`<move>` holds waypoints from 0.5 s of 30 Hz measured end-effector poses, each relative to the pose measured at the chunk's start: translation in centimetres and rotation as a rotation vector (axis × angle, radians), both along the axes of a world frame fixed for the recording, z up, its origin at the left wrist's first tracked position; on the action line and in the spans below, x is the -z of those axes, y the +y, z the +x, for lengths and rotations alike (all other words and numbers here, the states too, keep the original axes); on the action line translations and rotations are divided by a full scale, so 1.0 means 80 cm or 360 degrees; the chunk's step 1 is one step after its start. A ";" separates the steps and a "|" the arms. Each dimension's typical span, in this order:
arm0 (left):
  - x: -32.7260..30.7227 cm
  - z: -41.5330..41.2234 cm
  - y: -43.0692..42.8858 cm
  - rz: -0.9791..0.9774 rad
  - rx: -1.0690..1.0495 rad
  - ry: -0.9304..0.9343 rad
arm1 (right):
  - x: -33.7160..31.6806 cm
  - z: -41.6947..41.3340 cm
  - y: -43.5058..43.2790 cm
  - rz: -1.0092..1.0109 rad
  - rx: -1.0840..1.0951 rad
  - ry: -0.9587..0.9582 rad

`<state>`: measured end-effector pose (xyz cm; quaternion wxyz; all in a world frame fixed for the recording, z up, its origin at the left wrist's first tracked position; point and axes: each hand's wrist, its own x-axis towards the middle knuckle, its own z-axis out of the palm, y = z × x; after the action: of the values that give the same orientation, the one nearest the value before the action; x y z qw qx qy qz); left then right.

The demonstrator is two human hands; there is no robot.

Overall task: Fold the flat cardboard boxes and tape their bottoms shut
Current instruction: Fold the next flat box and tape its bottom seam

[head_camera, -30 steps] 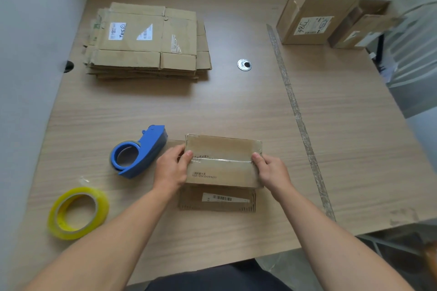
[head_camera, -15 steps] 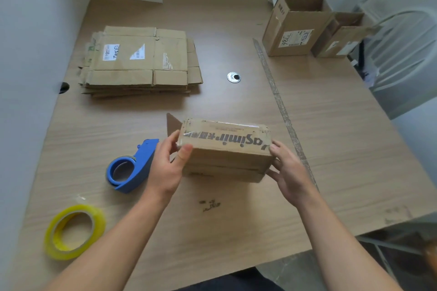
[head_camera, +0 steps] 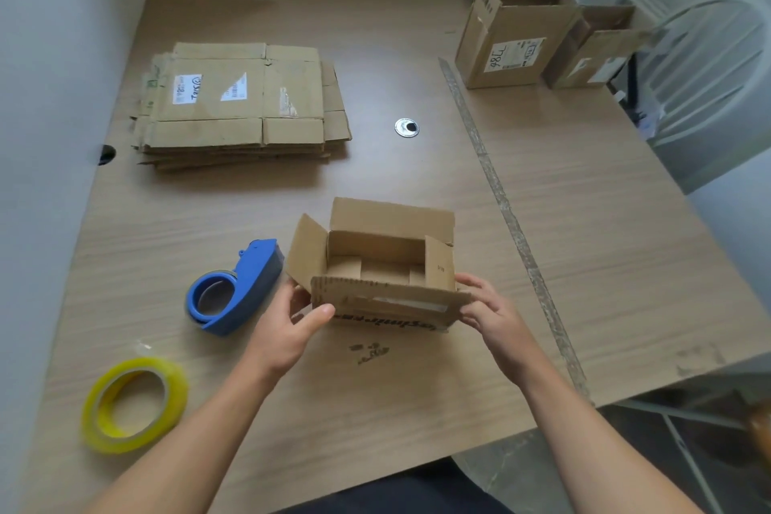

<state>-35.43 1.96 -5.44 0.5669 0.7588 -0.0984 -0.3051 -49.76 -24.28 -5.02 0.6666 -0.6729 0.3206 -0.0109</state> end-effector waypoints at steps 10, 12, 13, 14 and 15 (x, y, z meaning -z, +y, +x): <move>-0.003 0.008 -0.008 0.0230 0.0065 -0.0335 | -0.009 0.038 0.008 -0.0295 0.0058 0.0432; 0.002 0.004 -0.013 0.0316 0.0098 -0.0406 | -0.010 0.054 0.009 -0.0417 0.0006 0.0509; 0.004 0.003 -0.015 0.0353 0.0096 -0.0422 | -0.009 0.059 0.008 -0.0471 -0.0022 0.0571; 0.006 0.002 -0.018 0.0377 0.0076 -0.0427 | -0.008 0.065 0.008 -0.0527 -0.0066 0.0661; 0.006 0.002 -0.020 0.0386 0.0036 -0.0425 | -0.007 0.069 0.009 -0.0584 -0.0108 0.0761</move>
<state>-35.25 0.34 -5.95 0.4496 0.8543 -0.1438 -0.2175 -44.22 -23.54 -4.45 0.4395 -0.7758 0.4385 0.1123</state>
